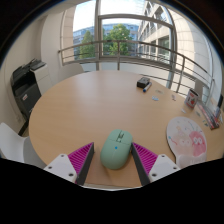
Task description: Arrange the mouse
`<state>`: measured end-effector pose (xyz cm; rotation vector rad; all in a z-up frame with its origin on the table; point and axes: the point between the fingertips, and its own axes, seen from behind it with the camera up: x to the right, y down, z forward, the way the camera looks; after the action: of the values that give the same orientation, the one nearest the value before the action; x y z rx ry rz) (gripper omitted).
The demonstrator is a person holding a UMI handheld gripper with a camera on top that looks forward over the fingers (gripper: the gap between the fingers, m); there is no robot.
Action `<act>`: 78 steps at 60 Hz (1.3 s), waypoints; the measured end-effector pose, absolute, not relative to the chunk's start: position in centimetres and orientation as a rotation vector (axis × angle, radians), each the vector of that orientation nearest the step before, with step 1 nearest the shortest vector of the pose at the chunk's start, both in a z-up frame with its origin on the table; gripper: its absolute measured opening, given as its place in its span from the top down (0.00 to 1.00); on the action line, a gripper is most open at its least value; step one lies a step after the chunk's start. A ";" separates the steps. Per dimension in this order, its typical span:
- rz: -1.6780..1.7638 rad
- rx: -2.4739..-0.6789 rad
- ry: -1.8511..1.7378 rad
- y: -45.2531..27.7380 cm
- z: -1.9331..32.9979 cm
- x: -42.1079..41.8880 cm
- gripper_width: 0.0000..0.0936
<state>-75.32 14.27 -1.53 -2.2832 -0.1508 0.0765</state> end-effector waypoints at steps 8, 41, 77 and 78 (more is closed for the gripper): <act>0.079 -2.266 -0.214 15.6 -1.5 -76.9 0.47; 0.257 -1.951 -0.138 20.1 18.7 -69.4 0.58; -0.002 -2.299 0.084 16.6 -0.4 -48.0 0.33; -0.010 -2.295 0.084 16.4 -0.2 -47.9 0.28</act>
<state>-47.91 16.44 -0.16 -2.2948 0.0835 -0.0104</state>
